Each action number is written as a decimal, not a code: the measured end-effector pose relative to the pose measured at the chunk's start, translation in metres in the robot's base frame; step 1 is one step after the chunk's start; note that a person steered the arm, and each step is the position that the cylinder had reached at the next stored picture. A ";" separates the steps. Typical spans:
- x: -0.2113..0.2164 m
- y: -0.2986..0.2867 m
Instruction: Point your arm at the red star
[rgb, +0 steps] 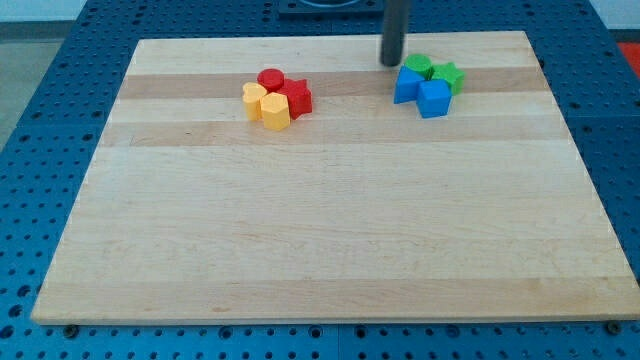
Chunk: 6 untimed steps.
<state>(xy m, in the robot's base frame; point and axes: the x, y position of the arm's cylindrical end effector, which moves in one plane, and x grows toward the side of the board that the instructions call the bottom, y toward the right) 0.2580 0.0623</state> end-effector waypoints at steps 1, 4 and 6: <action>0.014 -0.021; 0.098 0.005; 0.131 -0.034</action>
<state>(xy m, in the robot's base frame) 0.3886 0.0279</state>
